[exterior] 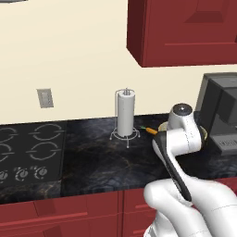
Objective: Place the two vegetables and bowl onto the tray for setting up a vegetable dip station.
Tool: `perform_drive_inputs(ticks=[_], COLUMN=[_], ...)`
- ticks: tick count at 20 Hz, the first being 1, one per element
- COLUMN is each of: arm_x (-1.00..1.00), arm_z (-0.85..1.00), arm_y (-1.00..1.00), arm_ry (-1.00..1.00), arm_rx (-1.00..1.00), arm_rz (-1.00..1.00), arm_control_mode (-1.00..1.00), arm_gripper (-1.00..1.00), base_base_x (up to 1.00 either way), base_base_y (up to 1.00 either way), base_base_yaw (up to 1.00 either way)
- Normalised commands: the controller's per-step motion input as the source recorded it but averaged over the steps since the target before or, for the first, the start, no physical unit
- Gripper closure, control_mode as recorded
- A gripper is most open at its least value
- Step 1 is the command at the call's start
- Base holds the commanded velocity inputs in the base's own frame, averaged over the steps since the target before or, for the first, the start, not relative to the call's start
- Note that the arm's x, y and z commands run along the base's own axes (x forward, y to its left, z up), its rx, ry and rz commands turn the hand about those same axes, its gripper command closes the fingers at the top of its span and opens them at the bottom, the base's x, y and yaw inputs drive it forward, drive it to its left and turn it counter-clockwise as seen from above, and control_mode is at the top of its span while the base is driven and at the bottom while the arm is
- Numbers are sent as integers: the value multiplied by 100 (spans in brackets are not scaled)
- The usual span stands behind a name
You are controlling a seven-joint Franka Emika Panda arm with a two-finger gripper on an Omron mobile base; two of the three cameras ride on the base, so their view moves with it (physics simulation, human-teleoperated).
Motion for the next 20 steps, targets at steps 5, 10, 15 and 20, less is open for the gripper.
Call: perform_drive_inputs(ticks=[5,10,15,20], arm_x=[-36,-22,0,0], arm_z=[31,14,0,0], arm_y=[0,0,0,0], arm_ry=[-3,-1,0,0], arm_rx=[-6,-3,0,0], arm_rz=[11,11,4,0], arm_control_mode=[-100,-100,100,100], arm_gripper=[100,100,100,100], base_base_x=[0,0,-10,-96], base_base_y=[0,0,0,19], base_base_yaw=[0,0,2,1])
